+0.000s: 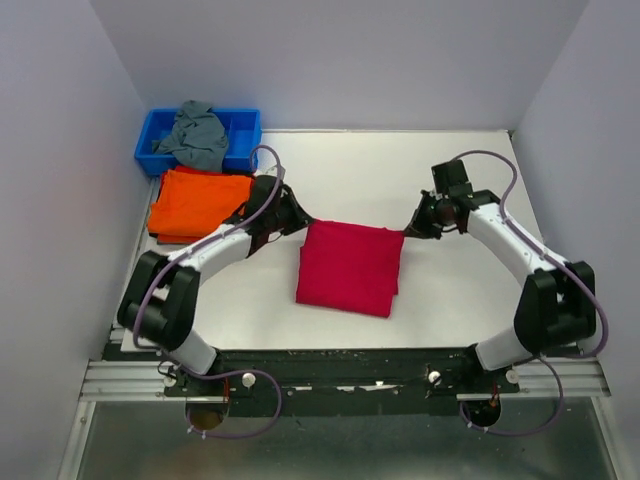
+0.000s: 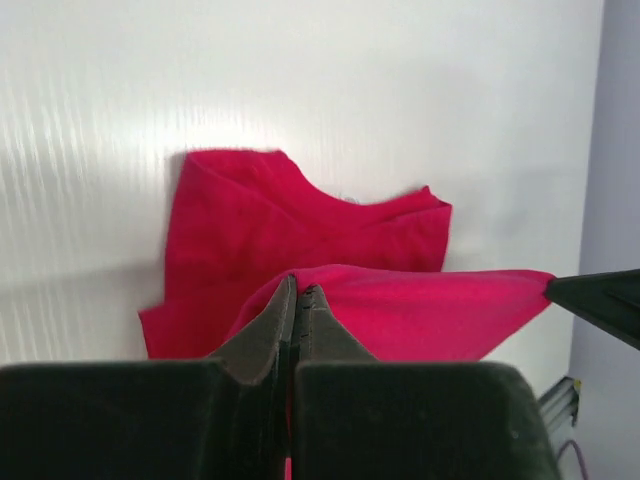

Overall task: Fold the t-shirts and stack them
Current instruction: Fold the long partially folded tshirt into a neat square

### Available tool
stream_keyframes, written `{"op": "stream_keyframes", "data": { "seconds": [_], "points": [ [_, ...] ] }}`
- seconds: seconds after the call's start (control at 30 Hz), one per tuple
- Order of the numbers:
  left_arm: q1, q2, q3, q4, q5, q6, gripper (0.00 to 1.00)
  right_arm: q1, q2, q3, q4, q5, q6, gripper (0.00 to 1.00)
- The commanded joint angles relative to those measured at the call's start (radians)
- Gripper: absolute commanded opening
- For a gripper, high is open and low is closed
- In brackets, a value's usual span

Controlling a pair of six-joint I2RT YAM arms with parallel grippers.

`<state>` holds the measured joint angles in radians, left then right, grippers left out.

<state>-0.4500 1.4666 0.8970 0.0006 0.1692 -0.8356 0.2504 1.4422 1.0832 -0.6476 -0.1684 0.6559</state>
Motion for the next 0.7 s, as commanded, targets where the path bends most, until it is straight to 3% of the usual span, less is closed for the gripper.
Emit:
{"op": "stream_keyframes", "data": {
  "seconds": [0.0,0.07,0.1,0.17,0.4,0.53,0.67],
  "points": [
    [0.048,0.228,0.109,0.159,0.052,0.004,0.25,-0.022,0.2,0.112,0.051,0.093,-0.041,0.1],
    [0.062,0.306,0.163,0.164,0.087,0.009,0.55,-0.022,0.283,0.139,0.069,0.101,-0.039,0.37],
    [0.063,0.329,0.181,0.161,0.093,0.009,0.64,-0.022,0.309,0.147,0.081,0.093,-0.041,0.42],
    [0.066,0.356,0.204,0.154,0.102,0.018,0.73,-0.022,0.331,0.139,0.104,0.079,-0.047,0.46],
    [0.066,0.311,0.171,0.111,0.087,0.061,0.75,-0.022,0.222,-0.017,0.221,0.067,-0.081,0.78],
    [0.066,0.264,0.086,0.127,0.092,0.066,0.75,-0.022,0.208,-0.095,0.299,0.021,-0.081,0.76],
    [0.066,0.262,0.059,0.111,0.118,0.092,0.75,-0.02,0.241,-0.135,0.353,-0.031,-0.081,0.68]
  ]
}}
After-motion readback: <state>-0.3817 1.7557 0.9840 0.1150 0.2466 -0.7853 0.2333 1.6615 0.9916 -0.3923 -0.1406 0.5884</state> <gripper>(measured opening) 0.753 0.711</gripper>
